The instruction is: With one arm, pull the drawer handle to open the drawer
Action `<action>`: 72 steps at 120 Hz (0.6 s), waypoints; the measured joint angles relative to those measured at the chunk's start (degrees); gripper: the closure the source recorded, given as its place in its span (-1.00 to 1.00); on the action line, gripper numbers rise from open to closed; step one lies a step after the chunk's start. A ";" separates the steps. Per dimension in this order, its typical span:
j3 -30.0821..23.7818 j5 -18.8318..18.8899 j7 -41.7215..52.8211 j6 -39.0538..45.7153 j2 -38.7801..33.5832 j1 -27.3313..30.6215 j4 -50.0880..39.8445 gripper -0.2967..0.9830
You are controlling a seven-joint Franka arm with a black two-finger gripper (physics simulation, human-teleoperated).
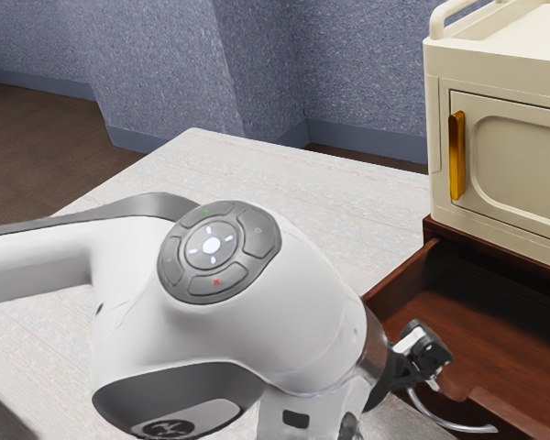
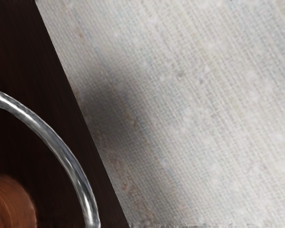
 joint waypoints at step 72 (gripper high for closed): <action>25.63 -9.35 -4.44 -28.33 6.01 7.66 29.41 -0.53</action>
